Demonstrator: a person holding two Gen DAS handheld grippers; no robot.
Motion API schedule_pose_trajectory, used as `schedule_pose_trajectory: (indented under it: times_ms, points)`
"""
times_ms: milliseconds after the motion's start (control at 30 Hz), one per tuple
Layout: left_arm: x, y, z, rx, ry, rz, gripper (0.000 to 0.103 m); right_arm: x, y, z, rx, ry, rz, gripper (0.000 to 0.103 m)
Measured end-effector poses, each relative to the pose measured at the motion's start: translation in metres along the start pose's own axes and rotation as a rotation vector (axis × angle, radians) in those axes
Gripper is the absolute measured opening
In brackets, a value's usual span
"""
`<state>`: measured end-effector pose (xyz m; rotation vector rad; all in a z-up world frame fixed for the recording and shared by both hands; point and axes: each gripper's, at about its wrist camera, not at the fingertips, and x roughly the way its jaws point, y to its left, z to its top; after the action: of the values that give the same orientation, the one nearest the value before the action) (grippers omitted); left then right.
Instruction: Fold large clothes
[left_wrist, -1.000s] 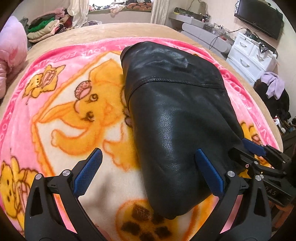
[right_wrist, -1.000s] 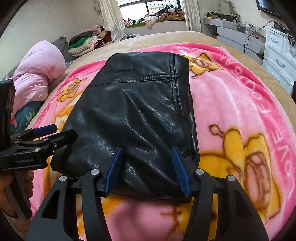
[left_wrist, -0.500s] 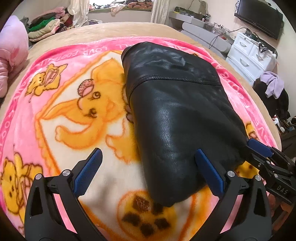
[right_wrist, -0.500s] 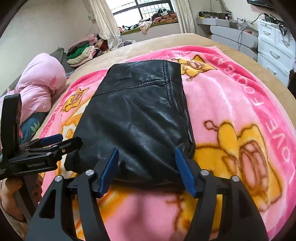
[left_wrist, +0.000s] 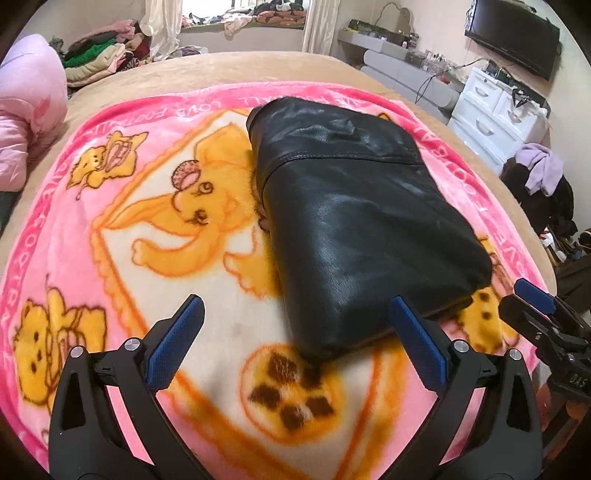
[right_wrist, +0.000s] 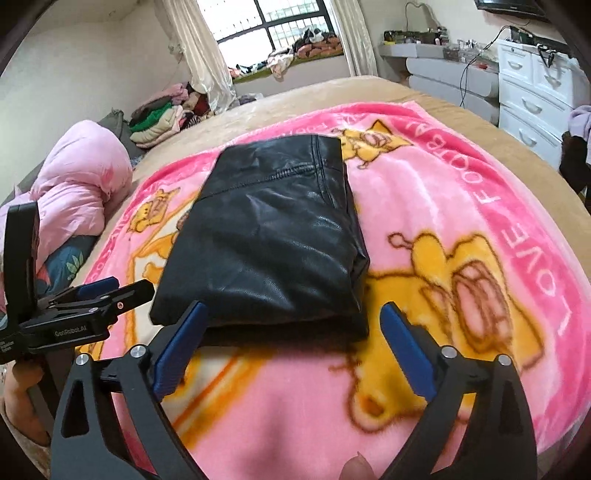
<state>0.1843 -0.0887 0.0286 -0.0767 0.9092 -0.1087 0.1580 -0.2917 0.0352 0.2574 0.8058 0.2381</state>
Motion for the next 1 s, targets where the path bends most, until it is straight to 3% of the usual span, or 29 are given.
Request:
schedule_pose_trajectory:
  times_ms: [467,1000]
  points:
    - [-0.053,-0.008,-0.055,0.003,-0.121,-0.02,0.095,-0.067,0.03,-0.038,-0.113,-0.16,-0.063,0.098]
    - [-0.09,-0.013,-0.094,0.012,-0.188,-0.032,0.094,-0.098,0.059,-0.078,-0.177,-0.218,-0.073,0.098]
